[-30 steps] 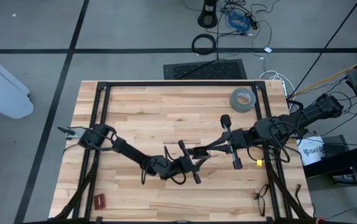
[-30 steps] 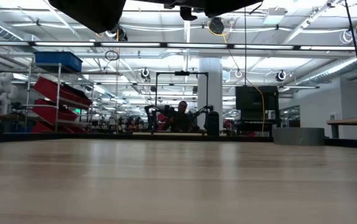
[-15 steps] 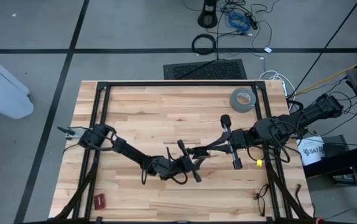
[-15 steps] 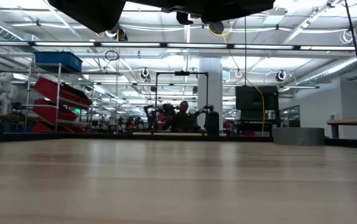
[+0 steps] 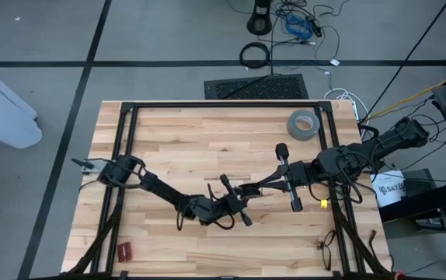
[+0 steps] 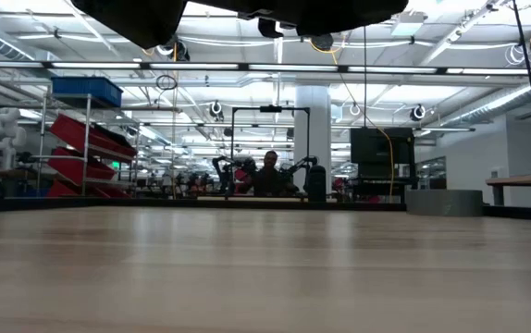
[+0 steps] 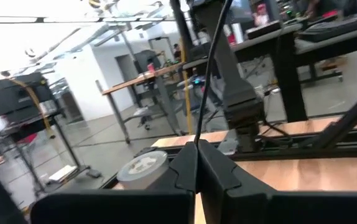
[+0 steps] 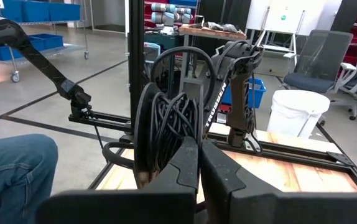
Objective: Coil cords
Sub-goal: Coil the black wire onto the spool
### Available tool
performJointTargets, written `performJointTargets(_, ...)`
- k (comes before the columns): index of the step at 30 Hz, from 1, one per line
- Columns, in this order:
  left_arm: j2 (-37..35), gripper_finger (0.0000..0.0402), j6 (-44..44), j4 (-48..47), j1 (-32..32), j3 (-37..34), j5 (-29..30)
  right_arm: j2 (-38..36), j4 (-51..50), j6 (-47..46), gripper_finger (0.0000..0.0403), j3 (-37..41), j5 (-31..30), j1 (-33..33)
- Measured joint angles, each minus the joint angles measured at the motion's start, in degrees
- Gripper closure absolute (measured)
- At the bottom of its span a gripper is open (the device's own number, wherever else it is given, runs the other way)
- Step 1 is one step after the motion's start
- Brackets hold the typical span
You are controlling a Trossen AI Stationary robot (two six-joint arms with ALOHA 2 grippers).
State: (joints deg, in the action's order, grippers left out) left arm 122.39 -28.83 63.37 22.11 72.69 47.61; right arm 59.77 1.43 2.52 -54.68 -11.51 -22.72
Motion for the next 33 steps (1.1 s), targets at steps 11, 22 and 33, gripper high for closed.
performJointTargets(11,-6.2,0.0399,1.8,-12.5,5.3,0.0,11.4,0.0,-0.4,0.0,0.0403,0.0,-0.1,0.0)
performJointTargets(22,-15.5,0.0401,3.0,-28.3,12.0,0.0,27.3,0.0,-0.9,-1.4,0.0403,0.0,-0.1,0.0)
performJointTargets(33,-19.1,0.0401,-2.0,-30.2,15.6,0.0,38.6,0.0,-2.2,-1.9,0.0403,0.0,1.3,0.0)
